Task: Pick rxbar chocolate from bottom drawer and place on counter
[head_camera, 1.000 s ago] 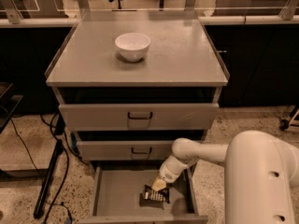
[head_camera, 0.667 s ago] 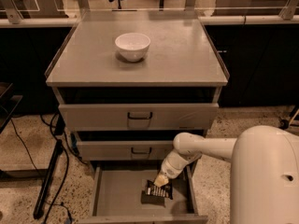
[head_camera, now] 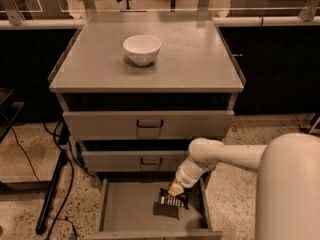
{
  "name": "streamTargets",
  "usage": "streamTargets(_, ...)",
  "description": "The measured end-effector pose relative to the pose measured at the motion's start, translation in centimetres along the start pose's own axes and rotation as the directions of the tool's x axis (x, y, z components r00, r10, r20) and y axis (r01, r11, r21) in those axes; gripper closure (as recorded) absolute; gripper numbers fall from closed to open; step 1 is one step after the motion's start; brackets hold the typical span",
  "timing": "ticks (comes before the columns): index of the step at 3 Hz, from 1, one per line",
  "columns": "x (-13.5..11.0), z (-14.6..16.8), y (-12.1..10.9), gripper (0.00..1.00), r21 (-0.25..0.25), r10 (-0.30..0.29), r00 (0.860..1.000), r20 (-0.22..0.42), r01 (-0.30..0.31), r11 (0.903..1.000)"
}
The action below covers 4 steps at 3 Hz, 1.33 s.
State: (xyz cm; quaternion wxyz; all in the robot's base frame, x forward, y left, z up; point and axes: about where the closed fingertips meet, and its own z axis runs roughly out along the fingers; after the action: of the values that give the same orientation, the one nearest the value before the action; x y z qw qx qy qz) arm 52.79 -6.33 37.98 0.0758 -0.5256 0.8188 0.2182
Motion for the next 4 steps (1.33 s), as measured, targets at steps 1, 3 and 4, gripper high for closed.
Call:
streamTargets(1,-0.9,-6.1,-0.3,1.0,0.122,0.004,1.0,-0.024,-0.001,0.9925)
streamTargets(3,-1.0,-8.3,-0.5,1.0,0.136,-0.006,1.0,-0.01,0.007,0.9907)
streamTargets(4,-0.9,-12.0,-0.8,1.0,0.191,-0.014,1.0,-0.019,0.017,0.9815)
